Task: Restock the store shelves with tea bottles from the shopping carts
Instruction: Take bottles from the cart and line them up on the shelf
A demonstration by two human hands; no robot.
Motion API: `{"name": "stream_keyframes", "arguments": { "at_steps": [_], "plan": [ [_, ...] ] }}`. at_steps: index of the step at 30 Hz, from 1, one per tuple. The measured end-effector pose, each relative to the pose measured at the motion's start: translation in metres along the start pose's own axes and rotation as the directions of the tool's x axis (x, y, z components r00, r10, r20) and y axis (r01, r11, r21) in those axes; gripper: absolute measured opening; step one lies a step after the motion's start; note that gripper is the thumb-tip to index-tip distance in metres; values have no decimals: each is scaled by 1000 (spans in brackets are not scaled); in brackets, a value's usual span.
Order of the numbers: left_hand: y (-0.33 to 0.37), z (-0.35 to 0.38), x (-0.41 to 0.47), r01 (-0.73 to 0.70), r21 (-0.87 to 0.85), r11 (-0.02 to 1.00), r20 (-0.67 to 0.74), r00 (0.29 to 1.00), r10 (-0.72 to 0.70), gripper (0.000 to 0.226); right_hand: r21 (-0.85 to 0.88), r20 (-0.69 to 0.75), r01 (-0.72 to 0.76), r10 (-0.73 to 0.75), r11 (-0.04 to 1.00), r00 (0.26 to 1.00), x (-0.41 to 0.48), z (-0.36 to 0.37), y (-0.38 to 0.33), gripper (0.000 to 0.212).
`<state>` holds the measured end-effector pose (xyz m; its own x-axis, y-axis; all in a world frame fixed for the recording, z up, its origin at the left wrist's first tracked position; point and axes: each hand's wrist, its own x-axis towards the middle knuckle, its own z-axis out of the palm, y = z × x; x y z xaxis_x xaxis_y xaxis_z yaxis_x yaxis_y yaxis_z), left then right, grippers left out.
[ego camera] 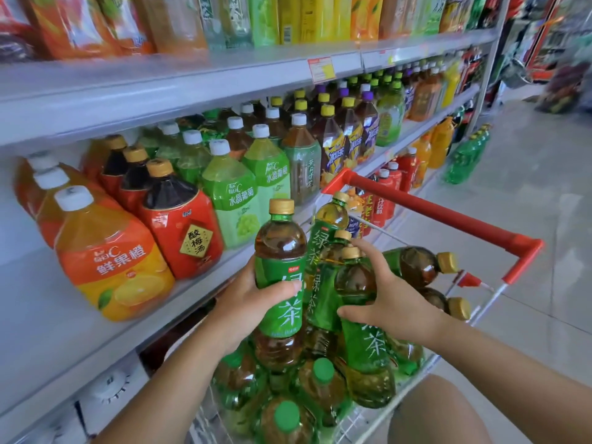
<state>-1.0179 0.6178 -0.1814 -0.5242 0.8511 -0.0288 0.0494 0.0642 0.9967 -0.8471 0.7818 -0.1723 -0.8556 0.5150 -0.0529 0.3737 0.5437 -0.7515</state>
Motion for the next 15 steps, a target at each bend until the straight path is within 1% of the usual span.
{"name": "stream_keyframes", "arguments": {
  "at_steps": [2,3,5,6,8,9,12,13,15],
  "plan": [
    [-4,0,-3,27,0,1000,25,999,-27,48,157,13,-72,71,985,997,-4,10,13,112],
    [-6,1,-3,38,7,999,35,999,-38,50,208,46,-128,121,970,992,-7,14,17,112],
    [-10,4,-4,54,29,998,54,997,-55,49,251,127,-201,174,947,977,-11,18,26,104],
    [-11,7,-4,59,43,997,58,996,-62,46,254,151,-217,183,943,972,-13,17,27,95],
    [-11,12,-7,61,71,996,48,997,-65,40,234,151,-200,168,951,974,-15,13,19,77],
    [-9,13,-9,55,79,995,35,998,-58,41,220,136,-194,166,956,977,-15,12,13,74],
    [5,6,-17,-1,76,997,-30,1000,4,52,213,70,-149,137,966,988,-11,6,-9,75],
    [12,0,-20,-32,71,997,-57,998,36,54,230,47,-120,112,966,993,-10,2,-22,72],
    [30,-16,-29,-92,75,993,-121,987,101,56,293,15,-19,15,956,1000,-4,-3,-48,65]
  ]
}}
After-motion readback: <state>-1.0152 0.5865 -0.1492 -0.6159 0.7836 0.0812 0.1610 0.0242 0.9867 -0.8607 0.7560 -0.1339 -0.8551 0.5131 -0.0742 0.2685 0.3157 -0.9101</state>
